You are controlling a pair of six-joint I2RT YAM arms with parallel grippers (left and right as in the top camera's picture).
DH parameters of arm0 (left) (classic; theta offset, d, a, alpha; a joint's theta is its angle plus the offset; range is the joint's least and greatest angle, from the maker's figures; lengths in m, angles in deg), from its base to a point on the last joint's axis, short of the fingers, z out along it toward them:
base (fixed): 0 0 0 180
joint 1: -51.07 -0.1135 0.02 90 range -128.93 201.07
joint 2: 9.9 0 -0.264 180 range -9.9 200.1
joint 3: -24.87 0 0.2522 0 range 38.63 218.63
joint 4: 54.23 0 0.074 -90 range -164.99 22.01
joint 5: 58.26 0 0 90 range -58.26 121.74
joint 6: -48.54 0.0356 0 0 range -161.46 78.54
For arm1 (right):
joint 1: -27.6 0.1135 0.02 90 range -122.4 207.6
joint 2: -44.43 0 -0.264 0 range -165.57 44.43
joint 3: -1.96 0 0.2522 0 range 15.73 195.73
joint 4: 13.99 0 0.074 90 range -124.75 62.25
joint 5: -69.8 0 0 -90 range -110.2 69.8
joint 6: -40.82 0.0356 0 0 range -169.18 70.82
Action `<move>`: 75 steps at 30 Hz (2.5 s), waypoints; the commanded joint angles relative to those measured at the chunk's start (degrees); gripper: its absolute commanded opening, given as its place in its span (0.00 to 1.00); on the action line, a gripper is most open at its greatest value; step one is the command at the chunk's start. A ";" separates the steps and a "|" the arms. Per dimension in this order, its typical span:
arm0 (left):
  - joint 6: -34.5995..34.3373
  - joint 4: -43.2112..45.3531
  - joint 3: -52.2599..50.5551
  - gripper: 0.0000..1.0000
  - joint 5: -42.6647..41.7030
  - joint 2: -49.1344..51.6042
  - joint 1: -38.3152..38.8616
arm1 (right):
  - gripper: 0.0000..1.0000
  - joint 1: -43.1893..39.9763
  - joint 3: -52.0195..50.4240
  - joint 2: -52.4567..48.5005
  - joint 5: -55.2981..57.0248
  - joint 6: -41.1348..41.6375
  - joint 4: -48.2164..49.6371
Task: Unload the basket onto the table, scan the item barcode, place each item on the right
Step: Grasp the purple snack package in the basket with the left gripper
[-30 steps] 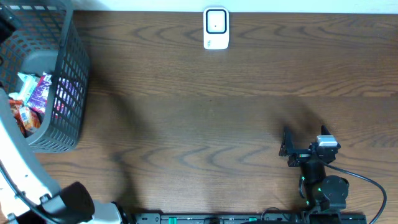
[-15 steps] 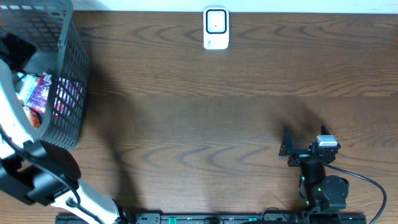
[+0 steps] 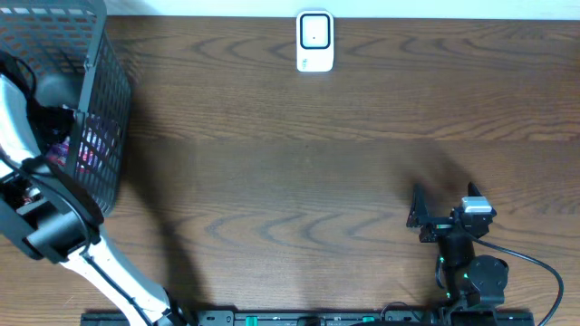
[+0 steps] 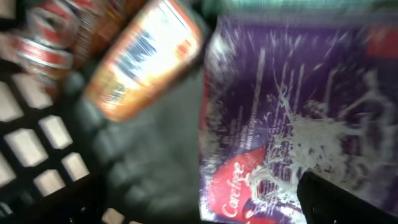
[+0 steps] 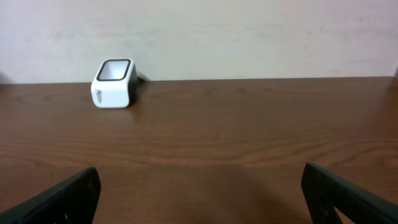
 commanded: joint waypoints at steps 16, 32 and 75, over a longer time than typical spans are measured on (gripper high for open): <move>3.91 2.03 -0.83 0.07 -5.64 8.70 -0.02 | 0.99 -0.85 -0.09 0.31 0.31 0.59 -0.22; 2.23 12.02 6.64 0.07 -39.65 -13.66 -4.70 | 0.99 -0.85 -0.09 0.31 0.31 0.59 -0.24; 1.66 16.20 -1.95 0.98 -20.48 5.53 -1.86 | 0.99 -0.85 -0.09 0.31 0.31 0.59 -0.24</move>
